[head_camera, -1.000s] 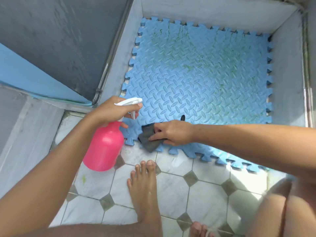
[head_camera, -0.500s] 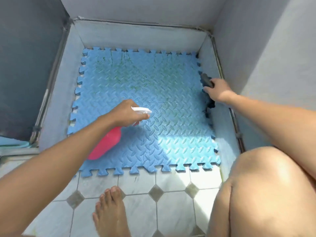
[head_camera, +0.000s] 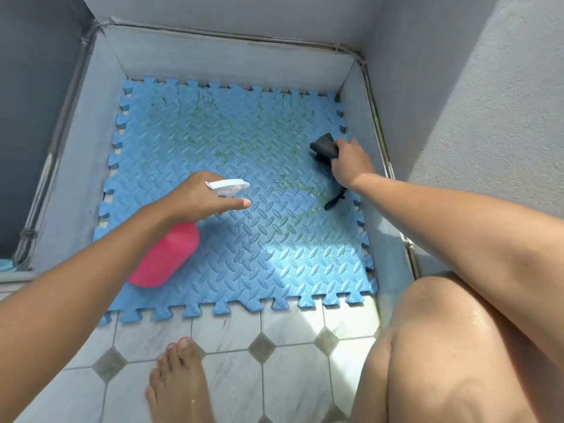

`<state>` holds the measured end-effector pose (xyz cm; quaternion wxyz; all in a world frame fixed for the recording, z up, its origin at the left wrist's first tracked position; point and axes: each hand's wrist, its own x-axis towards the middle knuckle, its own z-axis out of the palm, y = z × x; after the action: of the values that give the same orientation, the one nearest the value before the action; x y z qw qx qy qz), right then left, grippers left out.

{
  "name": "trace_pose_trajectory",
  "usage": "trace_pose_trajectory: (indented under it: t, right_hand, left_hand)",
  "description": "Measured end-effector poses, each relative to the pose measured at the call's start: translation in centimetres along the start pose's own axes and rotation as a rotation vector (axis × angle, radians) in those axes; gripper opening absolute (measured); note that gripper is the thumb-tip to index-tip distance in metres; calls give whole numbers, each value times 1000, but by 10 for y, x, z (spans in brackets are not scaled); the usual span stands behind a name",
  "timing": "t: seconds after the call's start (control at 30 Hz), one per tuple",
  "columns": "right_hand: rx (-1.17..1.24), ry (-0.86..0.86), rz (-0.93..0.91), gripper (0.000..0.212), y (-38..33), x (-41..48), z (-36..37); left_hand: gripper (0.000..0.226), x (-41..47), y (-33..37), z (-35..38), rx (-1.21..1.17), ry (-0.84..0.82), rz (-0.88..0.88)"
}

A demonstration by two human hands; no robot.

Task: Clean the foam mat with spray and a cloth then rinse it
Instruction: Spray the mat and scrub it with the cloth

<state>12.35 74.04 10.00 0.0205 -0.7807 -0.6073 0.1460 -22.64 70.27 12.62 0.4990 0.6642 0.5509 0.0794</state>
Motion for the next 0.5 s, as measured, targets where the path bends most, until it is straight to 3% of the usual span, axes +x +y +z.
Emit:
trace_pose_trajectory:
  t: [0.07,0.13,0.27,0.3,0.37,0.43,0.5]
  right_hand:
    - [-57,-101,-45,40,-2,-9,17]
    - [-128,-199,-218,42,-15,-33,38]
    - [-73,-394,-845,35,-48,-101,63]
    - [-94,-490,-1034,34,-53,-116,66]
    - [-165,-681,-1294,35,-57,-133,71]
    - [-226,-722,-1334,35,-54,-126,68]
    - [-183,-563,-1151,32,-44,-99,57]
  left_hand:
    - [66,-5,2,-7,-31,-38,25]
    - [59,-10,3,-12,-91,-5,44]
    - [25,-11,-1,-18,-171,80,44]
    - [24,-12,-1,-21,-178,93,47]
    - [42,-8,-6,-26,-183,111,66]
    - [62,-9,-8,-29,-184,105,86]
    - [69,-9,-7,-28,-199,79,95]
